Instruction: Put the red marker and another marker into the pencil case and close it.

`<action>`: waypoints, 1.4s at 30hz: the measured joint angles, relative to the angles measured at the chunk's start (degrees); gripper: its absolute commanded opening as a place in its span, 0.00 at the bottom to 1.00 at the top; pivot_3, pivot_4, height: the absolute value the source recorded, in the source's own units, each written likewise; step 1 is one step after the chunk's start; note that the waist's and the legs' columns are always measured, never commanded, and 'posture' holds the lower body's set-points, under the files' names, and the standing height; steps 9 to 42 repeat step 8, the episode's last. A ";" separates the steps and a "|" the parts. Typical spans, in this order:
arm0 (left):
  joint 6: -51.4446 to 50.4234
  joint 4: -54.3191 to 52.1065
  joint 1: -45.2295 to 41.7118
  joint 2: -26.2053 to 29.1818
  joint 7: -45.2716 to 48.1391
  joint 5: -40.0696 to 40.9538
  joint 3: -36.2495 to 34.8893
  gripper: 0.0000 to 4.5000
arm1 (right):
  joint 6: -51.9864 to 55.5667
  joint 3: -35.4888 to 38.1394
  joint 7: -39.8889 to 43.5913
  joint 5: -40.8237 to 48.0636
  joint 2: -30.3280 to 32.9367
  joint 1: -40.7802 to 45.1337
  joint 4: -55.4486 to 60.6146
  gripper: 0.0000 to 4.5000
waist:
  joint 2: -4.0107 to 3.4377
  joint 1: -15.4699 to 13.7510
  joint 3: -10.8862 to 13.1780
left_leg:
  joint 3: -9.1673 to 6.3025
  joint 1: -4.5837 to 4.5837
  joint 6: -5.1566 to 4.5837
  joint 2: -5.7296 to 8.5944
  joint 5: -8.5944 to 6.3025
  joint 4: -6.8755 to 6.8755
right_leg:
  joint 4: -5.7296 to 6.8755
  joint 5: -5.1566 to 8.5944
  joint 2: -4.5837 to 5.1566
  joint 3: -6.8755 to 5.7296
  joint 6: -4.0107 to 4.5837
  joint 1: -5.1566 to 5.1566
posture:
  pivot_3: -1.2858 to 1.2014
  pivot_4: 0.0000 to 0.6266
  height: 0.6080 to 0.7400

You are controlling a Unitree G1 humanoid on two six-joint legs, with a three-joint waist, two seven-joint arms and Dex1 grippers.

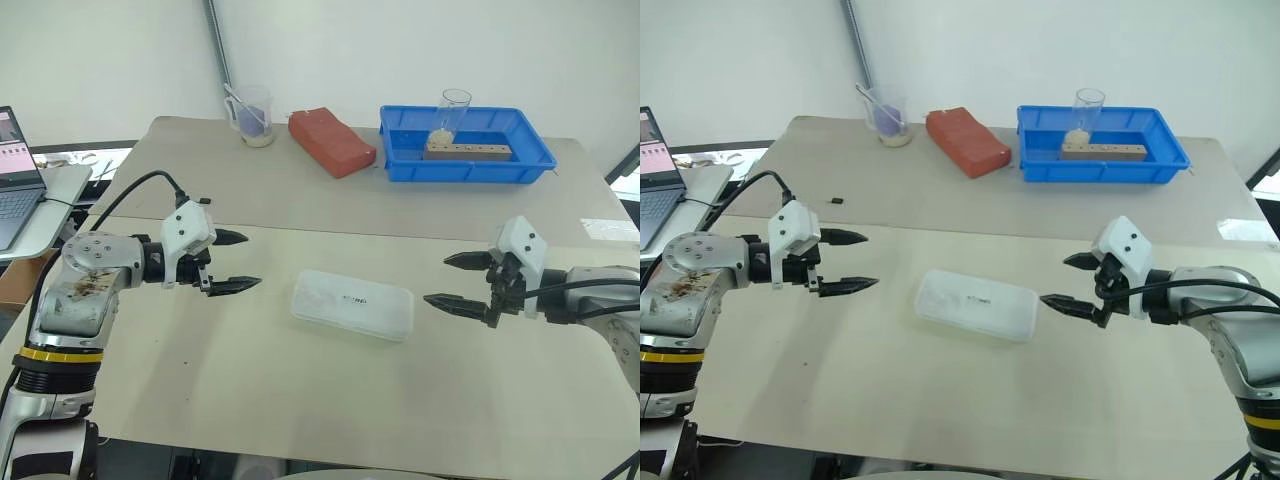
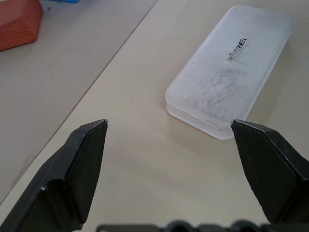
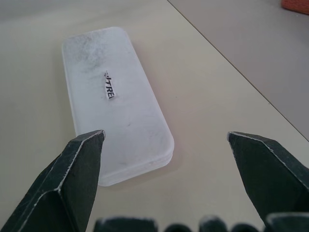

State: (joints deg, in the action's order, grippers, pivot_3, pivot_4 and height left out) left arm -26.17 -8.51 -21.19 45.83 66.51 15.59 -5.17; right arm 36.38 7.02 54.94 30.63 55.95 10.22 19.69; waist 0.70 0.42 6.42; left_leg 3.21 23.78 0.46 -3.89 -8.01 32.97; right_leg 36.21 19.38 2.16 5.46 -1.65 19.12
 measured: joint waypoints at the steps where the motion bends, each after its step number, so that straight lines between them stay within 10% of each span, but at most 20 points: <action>1: -0.60 -1.56 1.67 0.42 -1.35 0.01 -0.71 0.99 | -1.12 0.54 0.38 -0.45 0.00 -0.59 -0.81 1.00 | 0.00 0.06 0.00 | 0.04 0.00 0.00 0.03 0.00 0.00 | -0.01 0.00 0.05 0.01 -0.01 -0.14 | 0.52 0.24 1.00; 42: -2.58 -5.42 5.40 0.30 -7.99 0.55 -2.88 0.99 | -4.12 1.10 0.16 -3.18 -1.24 -1.63 -5.06 1.00 | 0.02 0.23 0.01 | 0.06 -0.04 0.00 0.02 0.00 -0.03 | 0.06 -0.01 0.04 0.03 0.01 -0.10 | 0.52 0.24 1.00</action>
